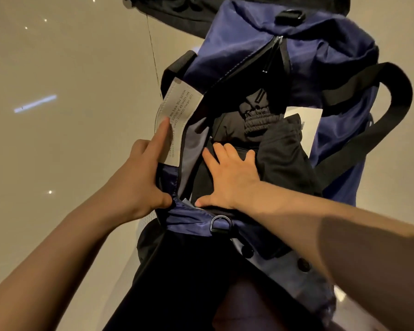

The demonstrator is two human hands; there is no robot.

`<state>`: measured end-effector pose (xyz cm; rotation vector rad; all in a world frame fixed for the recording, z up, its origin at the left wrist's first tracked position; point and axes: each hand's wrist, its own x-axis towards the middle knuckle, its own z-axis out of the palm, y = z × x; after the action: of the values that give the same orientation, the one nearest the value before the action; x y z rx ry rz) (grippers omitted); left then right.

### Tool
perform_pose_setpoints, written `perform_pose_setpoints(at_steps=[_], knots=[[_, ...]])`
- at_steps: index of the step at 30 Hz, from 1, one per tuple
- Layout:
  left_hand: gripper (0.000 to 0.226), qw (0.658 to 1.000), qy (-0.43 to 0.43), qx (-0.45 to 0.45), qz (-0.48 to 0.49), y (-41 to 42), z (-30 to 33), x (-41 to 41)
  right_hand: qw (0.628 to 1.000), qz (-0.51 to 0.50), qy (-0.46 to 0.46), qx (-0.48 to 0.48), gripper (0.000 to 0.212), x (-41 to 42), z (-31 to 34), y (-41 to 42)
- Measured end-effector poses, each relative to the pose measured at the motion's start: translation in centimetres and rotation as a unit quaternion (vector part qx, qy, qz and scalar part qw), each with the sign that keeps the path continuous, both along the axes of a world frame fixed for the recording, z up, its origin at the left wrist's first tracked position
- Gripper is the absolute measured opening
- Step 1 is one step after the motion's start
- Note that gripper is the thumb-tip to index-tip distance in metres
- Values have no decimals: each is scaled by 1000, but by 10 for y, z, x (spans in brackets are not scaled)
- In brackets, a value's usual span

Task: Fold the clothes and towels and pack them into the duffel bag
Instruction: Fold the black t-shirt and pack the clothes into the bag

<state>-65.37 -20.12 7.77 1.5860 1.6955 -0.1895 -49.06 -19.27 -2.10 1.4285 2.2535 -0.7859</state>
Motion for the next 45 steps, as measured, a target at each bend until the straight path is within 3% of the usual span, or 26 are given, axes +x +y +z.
perform_pose_setpoints(at_steps=[8, 11, 13, 15, 17, 20, 23, 24, 27, 31, 33, 35, 38, 41, 45], knots=[[128, 999, -47, 12, -20, -19, -4, 20, 971, 168, 60, 162, 54, 90, 42, -11], [125, 994, -104, 8, -5, -30, -14, 37, 961, 128, 91, 228, 49, 122, 48, -25], [121, 989, -148, 7, 22, -34, -24, 50, 965, 43, 102, 239, 59, 143, 55, -35], [119, 987, -157, 8, 30, -36, -34, 63, 969, -71, 109, 209, 72, 161, 59, -41], [118, 990, -139, 18, 13, -37, -44, 76, 960, -218, 143, 101, 81, 171, 59, -43], [116, 991, -130, 25, -2, -37, -56, 93, 871, -428, 212, -115, 84, 166, 55, -42], [116, 991, -130, 32, -11, -37, -66, 114, 803, -508, 253, -181, 75, 158, 46, -42], [117, 990, -135, 34, -13, -36, -70, 121, 803, -511, 256, -171, 70, 159, 45, -40], [118, 987, -156, 31, -5, -35, -77, 142, 857, -452, 234, -82, 49, 171, 46, -34], [111, 976, -214, 30, 21, -41, -74, 154, 853, -444, 269, -57, 54, 190, 57, -38], [95, 975, -215, 40, 27, -41, -68, 151, 860, -433, 255, -86, 56, 190, 60, -45], [64, 975, -200, 92, 29, -38, -65, 148, 872, -401, 253, -121, 58, 180, 59, -53], [30, 969, -199, 121, 80, -30, -54, 146, 836, -397, 325, -193, 72, 159, 61, -54], [47, 967, -217, 85, 105, -29, -49, 143, 799, -400, 368, -258, 83, 140, 60, -48], [29, 947, -254, 55, 187, -26, -57, 127, 786, -376, 375, -317, 77, 128, 58, -42]])
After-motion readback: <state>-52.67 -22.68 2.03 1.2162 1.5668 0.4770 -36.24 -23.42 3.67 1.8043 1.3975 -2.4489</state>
